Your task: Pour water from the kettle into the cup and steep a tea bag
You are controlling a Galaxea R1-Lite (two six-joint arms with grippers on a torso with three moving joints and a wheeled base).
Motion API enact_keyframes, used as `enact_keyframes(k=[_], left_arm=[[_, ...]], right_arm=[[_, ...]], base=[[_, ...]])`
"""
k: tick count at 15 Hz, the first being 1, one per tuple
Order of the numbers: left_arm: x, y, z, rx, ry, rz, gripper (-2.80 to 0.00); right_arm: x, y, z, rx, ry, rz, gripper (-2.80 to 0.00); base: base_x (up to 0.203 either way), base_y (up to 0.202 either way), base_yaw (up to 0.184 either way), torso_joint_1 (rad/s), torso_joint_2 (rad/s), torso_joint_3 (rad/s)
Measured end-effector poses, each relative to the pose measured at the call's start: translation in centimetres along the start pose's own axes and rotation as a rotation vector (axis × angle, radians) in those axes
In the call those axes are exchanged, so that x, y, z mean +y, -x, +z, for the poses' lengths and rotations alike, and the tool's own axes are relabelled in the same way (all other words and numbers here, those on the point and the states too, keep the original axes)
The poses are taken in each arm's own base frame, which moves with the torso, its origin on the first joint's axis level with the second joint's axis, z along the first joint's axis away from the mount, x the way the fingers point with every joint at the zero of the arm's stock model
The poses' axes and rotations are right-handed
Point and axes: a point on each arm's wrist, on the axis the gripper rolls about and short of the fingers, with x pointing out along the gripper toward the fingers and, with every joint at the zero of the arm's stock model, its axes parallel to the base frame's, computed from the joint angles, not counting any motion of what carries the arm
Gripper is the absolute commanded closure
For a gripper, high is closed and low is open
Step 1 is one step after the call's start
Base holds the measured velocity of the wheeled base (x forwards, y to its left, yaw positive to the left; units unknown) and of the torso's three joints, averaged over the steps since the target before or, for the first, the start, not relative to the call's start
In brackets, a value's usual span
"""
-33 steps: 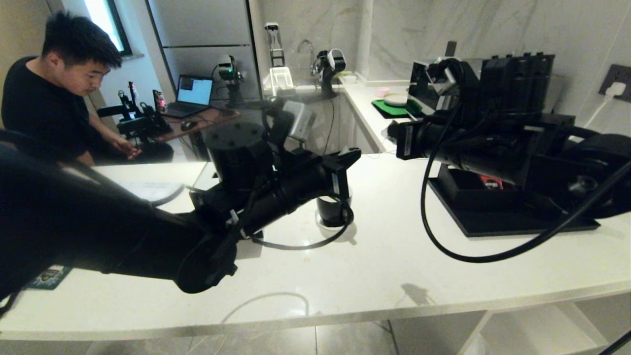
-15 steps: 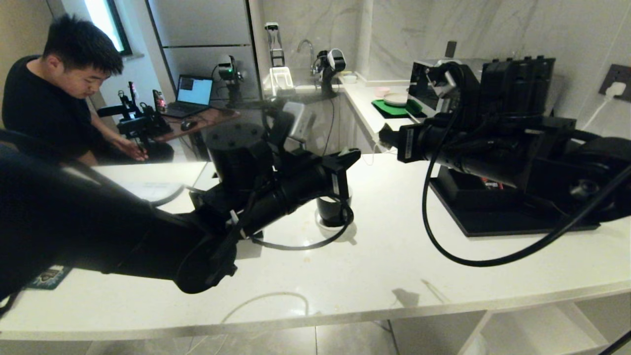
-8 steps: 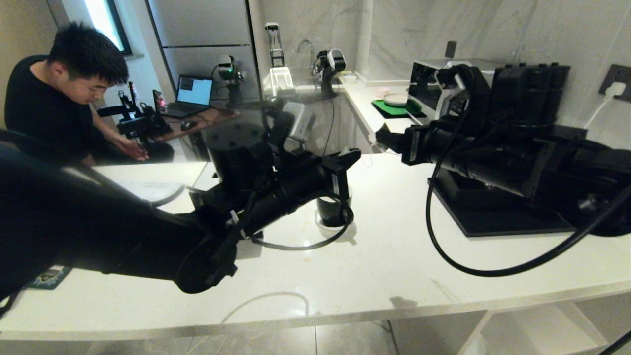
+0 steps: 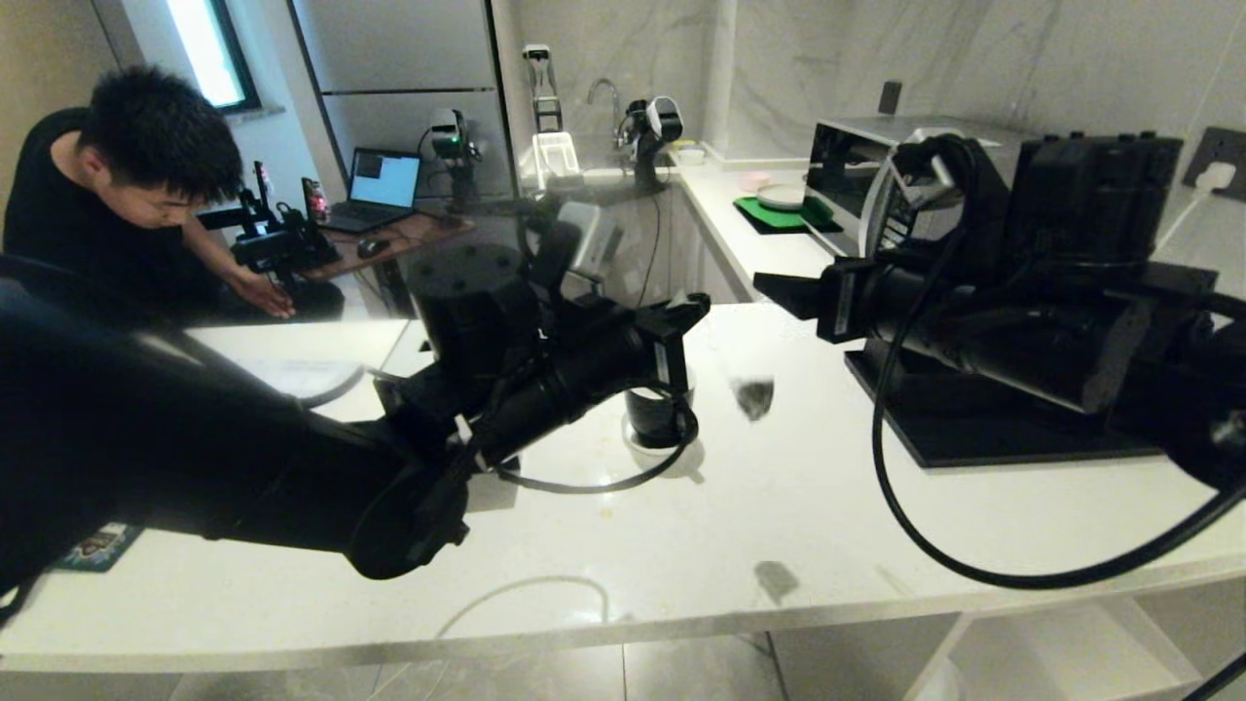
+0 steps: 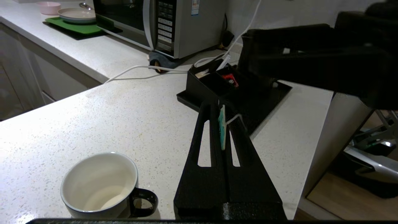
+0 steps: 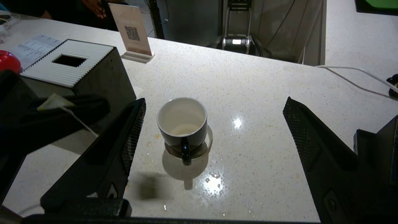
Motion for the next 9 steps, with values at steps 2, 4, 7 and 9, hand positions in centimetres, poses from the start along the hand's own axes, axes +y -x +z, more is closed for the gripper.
enact_keyframes(k=[2,4,7,9], left_arm=[[0.0,0.0,0.0,-0.001,-0.001,0.000,0.00],[0.0,0.0,0.0,-0.001,0.000,0.001,0.00],[0.0,0.0,0.0,0.000,0.000,0.001,0.00],[0.1,0.0,0.0,0.000,0.000,0.002,0.00]], right_arm=[[-0.1,0.6,-0.2,0.007,0.001,-0.001,-2.80],[-0.1,1.0,-0.4,0.014,0.002,-0.001,-2.80],[-0.1,1.7,-0.7,0.023,0.003,-0.002,-2.80],[-0.2,2.2,-0.8,0.028,0.004,-0.003,-2.80]], base=[[0.000,0.000,0.000,0.000,0.00,0.000],[0.000,0.000,0.000,0.000,0.00,0.000],[0.000,0.000,0.000,0.000,0.00,0.000],[0.000,0.000,0.000,0.000,0.00,0.000]])
